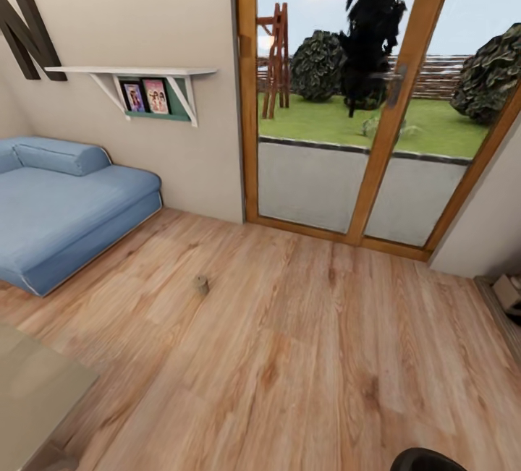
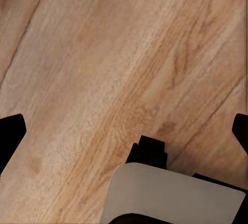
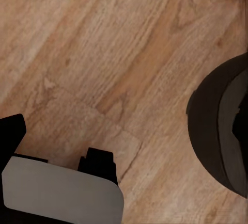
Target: Place each of the two pumpkins and all three candles from the living room inside a cabinet in the living room (use any cabinet), then make sure every cabinet is closed, and position the cauldron so it is next to a table in the living room.
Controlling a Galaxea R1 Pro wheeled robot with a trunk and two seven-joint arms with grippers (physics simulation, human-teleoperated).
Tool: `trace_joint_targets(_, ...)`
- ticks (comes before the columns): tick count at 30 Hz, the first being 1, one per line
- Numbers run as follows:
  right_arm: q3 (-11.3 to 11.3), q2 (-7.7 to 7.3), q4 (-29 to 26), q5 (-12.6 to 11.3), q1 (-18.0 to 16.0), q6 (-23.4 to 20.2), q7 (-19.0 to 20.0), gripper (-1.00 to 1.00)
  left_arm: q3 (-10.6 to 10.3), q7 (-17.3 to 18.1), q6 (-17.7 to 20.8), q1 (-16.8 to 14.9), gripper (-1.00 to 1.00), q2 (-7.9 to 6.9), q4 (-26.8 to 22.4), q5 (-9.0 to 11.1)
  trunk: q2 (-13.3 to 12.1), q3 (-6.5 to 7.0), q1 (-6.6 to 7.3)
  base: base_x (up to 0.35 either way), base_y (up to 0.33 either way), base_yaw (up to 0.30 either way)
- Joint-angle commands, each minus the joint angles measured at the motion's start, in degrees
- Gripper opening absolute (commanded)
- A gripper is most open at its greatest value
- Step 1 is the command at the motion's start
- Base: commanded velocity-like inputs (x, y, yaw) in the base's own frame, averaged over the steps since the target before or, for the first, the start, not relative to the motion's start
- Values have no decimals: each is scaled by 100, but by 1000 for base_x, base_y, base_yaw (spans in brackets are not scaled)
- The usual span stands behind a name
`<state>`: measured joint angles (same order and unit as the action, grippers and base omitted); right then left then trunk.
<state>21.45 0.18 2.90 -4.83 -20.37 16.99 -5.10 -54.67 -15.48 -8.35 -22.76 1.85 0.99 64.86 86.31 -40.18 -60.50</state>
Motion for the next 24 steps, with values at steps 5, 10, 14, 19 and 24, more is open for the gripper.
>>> trace_joint_targets(5,0,0,-1,1,0,1,0,100,0,1,0,0,100,0,3,0,0,0,0,328,0,0)
trace_joint_targets(10,0,0,-2,6,-1,-1,0,100,0,1,2,0,100,-2,1,0,0,0,0,328,38,0)
trace_joint_targets(14,0,0,-1,6,-1,-2,0,100,0,0,2,0,100,-7,1,0,0,0,0,328,66,0)
trace_joint_targets(19,0,0,0,1,-2,0,0,100,0,-1,4,0,100,-9,0,0,0,0,0,328,71,23)
trace_joint_targets(24,0,0,0,0,2,1,0,100,0,0,2,0,100,-9,0,0,0,0,0,328,34,226)
